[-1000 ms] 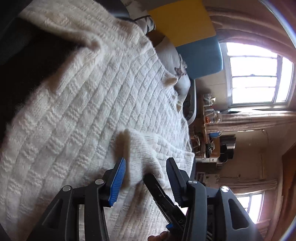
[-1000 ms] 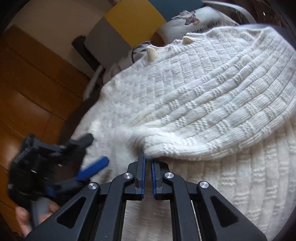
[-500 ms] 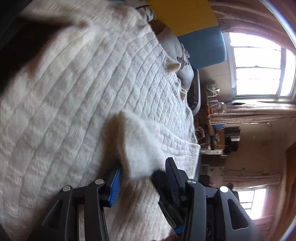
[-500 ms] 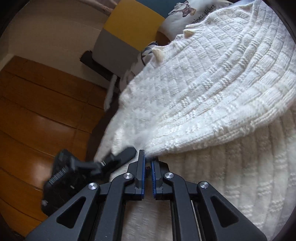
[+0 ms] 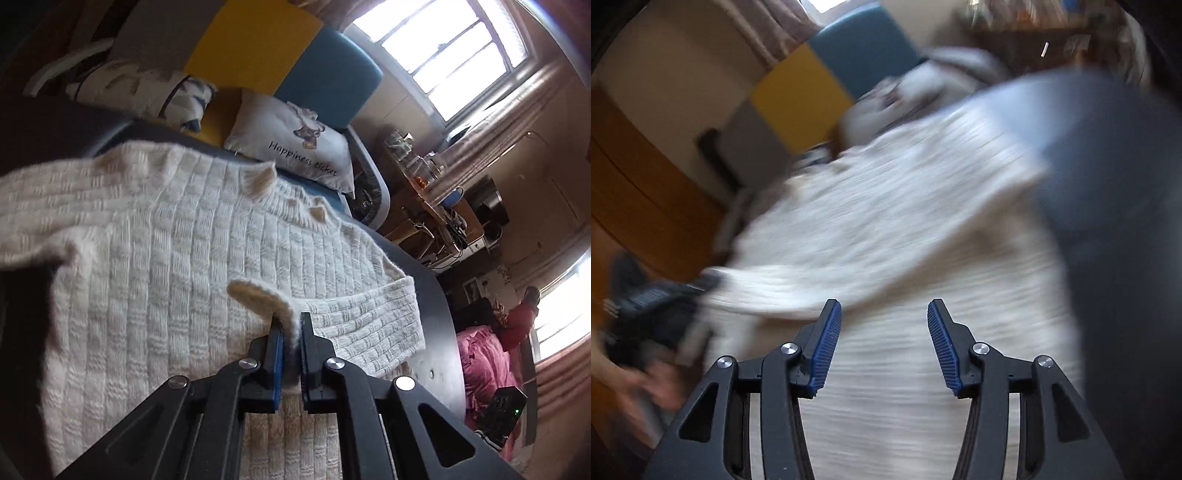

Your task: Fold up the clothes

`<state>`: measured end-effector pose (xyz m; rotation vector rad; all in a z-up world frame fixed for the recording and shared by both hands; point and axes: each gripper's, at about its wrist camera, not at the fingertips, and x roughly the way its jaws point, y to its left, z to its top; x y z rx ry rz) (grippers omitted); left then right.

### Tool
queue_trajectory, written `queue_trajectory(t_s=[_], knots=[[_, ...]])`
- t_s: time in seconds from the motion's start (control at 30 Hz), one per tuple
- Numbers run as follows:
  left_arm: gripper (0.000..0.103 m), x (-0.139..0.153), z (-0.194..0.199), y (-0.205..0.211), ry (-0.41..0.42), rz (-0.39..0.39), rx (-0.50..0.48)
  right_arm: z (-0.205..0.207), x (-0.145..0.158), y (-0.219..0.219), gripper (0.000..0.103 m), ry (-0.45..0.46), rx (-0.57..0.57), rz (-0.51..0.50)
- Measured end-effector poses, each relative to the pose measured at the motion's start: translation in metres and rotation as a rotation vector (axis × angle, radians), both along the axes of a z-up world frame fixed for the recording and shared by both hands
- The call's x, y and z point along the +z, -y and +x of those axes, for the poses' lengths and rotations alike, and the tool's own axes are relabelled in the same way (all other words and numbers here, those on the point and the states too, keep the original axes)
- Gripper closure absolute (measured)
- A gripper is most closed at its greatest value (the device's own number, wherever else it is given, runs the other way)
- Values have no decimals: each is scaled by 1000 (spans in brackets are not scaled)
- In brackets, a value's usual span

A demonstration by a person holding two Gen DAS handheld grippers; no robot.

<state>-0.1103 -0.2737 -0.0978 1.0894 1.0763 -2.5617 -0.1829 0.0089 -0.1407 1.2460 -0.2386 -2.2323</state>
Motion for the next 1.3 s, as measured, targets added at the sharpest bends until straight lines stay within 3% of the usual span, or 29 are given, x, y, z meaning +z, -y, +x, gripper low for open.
queue_trajectory(t_s=[0.03, 0.07, 0.17, 0.27, 0.5, 0.8, 1.07, 1.2, 1.3], knots=[[97, 6, -1, 2, -13, 8, -4, -3, 0, -8, 74, -22, -10, 44], [97, 13, -3, 4, -23, 17, -7, -6, 0, -14, 80, -41, -15, 81], [97, 41, -14, 6, -75, 9, -35, -13, -7, -19, 80, -50, 8, 108], [97, 76, -27, 0, -138, -16, -77, -21, -16, -22, 80, -10, -28, 24], [97, 162, -59, -28, -291, -82, -182, -49, -26, -12, 80, 2, -70, -38], [97, 227, -82, -62, -413, -140, -310, -93, -25, 5, 80, -32, -90, -33], [97, 240, -94, -72, -415, -200, -335, -102, -31, -22, 81, -29, -253, -83], [97, 219, -101, -63, -347, -243, -325, -106, -36, -34, 82, -4, -322, -124], [97, 184, -101, -39, -264, -259, -293, -107, -39, -42, 84, 9, -368, -157]])
